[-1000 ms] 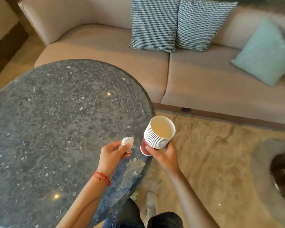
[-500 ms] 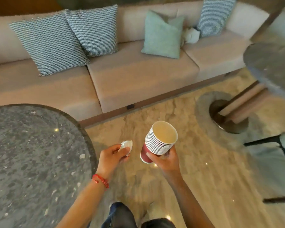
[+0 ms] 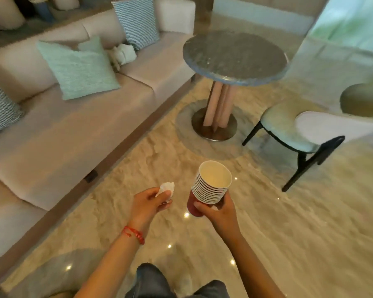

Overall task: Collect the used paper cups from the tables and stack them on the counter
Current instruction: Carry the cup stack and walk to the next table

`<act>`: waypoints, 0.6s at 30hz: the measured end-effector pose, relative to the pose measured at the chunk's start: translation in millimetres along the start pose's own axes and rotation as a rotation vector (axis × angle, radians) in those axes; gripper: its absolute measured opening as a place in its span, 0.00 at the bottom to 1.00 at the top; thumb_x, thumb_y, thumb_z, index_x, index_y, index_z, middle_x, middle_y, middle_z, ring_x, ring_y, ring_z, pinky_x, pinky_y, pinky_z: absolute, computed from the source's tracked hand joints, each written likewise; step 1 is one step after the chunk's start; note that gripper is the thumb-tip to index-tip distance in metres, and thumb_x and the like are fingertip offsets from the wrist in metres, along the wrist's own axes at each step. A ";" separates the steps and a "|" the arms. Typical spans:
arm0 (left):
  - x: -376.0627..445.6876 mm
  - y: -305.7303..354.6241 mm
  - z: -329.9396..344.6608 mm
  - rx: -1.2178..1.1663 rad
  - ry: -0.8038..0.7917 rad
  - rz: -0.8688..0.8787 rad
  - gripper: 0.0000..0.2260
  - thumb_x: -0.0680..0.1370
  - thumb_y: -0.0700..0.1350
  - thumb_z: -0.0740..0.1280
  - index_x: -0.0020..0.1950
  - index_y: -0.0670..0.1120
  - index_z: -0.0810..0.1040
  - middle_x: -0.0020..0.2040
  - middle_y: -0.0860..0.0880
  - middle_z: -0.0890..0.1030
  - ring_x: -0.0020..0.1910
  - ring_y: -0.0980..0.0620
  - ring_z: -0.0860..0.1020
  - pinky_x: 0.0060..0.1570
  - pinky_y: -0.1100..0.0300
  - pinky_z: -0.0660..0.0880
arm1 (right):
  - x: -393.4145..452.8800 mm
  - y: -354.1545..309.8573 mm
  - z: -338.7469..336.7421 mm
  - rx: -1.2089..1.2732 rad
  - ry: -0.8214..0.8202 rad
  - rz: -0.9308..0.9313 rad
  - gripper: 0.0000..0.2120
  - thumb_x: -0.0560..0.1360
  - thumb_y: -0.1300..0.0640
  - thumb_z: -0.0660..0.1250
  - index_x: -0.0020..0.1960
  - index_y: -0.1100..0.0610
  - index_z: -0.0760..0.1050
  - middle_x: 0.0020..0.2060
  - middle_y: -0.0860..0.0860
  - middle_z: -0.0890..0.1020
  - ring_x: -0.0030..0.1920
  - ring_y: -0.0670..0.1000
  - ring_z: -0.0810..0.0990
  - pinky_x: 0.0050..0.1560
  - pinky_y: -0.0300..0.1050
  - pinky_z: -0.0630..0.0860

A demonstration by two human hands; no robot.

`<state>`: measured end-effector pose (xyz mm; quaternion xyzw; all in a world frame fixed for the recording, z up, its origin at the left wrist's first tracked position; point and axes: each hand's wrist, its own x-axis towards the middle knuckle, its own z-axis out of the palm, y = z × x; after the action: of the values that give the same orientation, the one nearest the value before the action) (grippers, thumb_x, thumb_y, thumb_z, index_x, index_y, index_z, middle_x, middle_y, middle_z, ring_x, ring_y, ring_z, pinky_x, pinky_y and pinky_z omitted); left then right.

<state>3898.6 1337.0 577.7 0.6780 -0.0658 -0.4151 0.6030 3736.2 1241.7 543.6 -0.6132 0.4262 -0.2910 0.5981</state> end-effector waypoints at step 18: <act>65.9 24.6 280.9 0.405 -0.757 -0.018 0.05 0.71 0.35 0.70 0.39 0.44 0.81 0.35 0.45 0.82 0.31 0.55 0.81 0.30 0.67 0.77 | 14.7 8.1 -172.2 0.117 0.874 0.114 0.27 0.59 0.53 0.79 0.55 0.47 0.73 0.47 0.43 0.83 0.49 0.42 0.82 0.44 0.33 0.77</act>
<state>3771.0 1077.2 587.5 0.5829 -0.3567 -0.6188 0.3874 3592.4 1145.9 553.3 -0.3732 0.6550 -0.5130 0.4107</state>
